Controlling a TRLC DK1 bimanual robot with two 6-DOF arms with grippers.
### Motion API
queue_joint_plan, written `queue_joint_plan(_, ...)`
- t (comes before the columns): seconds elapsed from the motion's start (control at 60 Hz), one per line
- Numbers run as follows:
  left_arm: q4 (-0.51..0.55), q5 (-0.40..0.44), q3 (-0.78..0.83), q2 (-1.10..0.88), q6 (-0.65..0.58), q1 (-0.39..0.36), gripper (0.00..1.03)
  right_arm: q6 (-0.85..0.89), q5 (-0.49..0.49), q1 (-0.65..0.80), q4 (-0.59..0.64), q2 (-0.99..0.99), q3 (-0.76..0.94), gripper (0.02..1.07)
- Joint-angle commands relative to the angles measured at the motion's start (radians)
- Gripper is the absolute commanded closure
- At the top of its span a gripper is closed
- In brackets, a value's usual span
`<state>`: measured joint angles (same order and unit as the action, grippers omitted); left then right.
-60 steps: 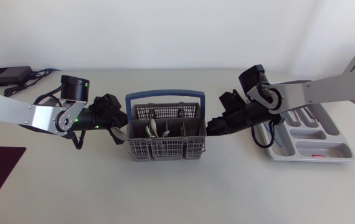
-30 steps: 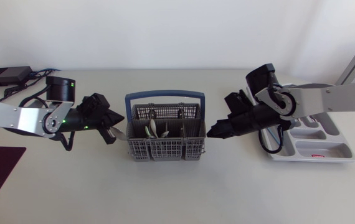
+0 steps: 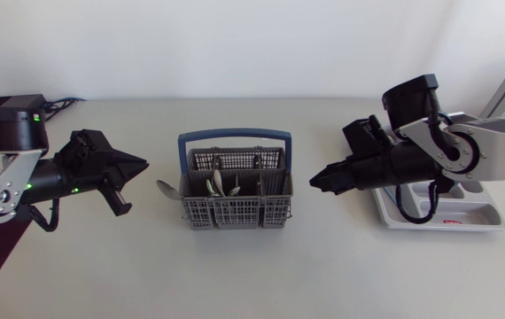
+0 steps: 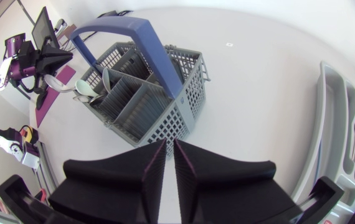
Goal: Sort the cutlery from the basket into the organizer compartments.
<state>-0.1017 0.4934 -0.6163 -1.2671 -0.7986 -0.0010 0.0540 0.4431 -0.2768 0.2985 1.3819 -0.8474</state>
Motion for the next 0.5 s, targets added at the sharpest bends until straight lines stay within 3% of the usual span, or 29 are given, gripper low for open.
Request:
queue_joint_plan(0.0,0.031,0.010,0.023,0.052,-0.030,-0.002,0.84,0.018,-0.006,-0.021,0.030,-0.044,0.030,0.84)
queue_joint_plan(0.183,0.106,0.016,0.027,0.143,-0.030,0.001,0.84,0.035,-0.060,-0.105,0.073,-0.119,0.010,0.72)
queue_joint_plan(0.483,0.197,0.043,0.072,0.270,-0.037,0.010,0.84,0.029,-0.139,-0.294,0.094,-0.116,-0.070,0.65)
